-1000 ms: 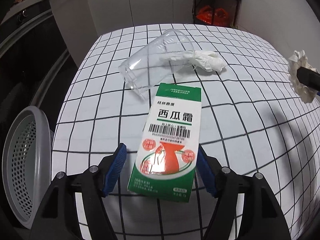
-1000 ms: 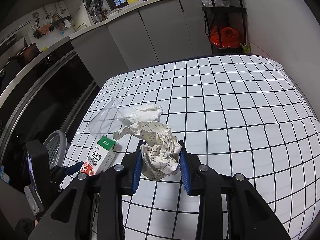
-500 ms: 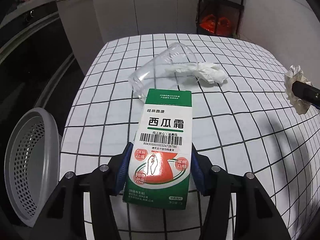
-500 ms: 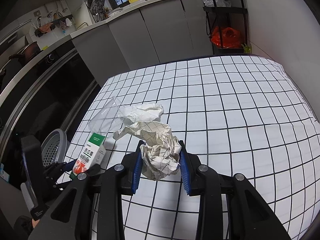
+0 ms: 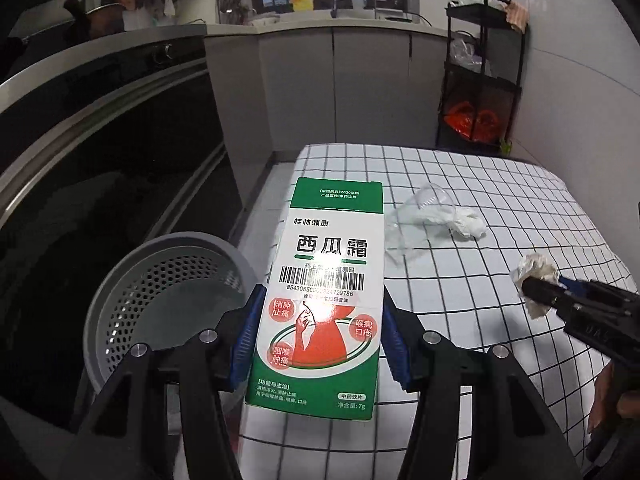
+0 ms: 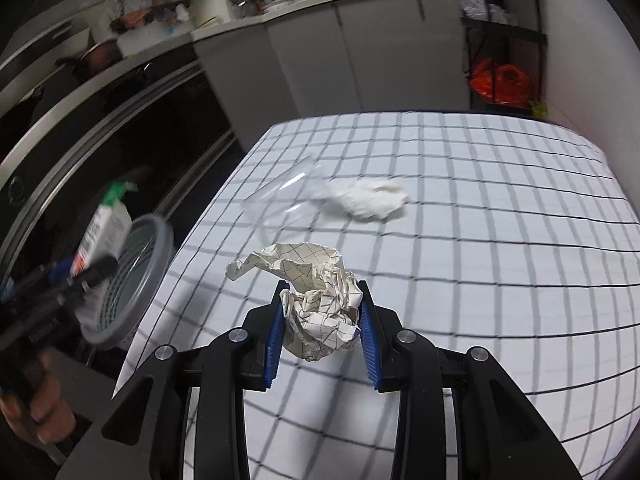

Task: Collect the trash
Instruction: 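Carry box and paper over the grey basket and open both tools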

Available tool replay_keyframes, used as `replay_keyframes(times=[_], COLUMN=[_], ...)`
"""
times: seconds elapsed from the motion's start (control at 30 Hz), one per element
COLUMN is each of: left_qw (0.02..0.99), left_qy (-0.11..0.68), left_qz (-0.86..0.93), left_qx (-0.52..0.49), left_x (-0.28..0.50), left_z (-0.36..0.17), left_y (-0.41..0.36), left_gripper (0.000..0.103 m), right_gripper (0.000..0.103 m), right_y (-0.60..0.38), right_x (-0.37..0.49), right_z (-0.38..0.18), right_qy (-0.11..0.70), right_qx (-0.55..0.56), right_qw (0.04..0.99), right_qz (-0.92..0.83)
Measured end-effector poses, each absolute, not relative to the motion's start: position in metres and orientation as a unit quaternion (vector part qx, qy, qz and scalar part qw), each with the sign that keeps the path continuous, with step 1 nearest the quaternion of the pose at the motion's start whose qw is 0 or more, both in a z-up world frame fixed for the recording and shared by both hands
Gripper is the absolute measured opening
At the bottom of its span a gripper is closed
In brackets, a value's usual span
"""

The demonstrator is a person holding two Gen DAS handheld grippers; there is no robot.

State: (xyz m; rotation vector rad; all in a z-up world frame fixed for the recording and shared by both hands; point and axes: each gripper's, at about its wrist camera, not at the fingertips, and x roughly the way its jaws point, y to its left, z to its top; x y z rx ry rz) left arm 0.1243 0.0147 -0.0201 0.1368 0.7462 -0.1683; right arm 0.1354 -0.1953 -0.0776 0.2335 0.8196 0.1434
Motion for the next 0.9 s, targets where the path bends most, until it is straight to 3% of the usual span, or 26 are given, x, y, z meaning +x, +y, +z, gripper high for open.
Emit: replay_keyframes(times=[0.47, 0.9], left_qw=[0.932, 0.915], left_qy=[0.359, 0.397], left_qz=[0.039, 0.067], left_qx=[0.022, -0.004], left_x=[0.141, 0.168], left_z=[-0.020, -0.046], left_y=[0.150, 0.207], left_gripper=[0.052, 0.053], right_gripper=[0.032, 0.033], right_y=[-0.040, 0.042], right_x=[0.172, 0.224], right_z=[-0.059, -0.078], right_qy=[0.384, 0.409], right_qx=[0.090, 0.049], right_qw=[0.899, 0.881], right_qz=[0.189, 0.233])
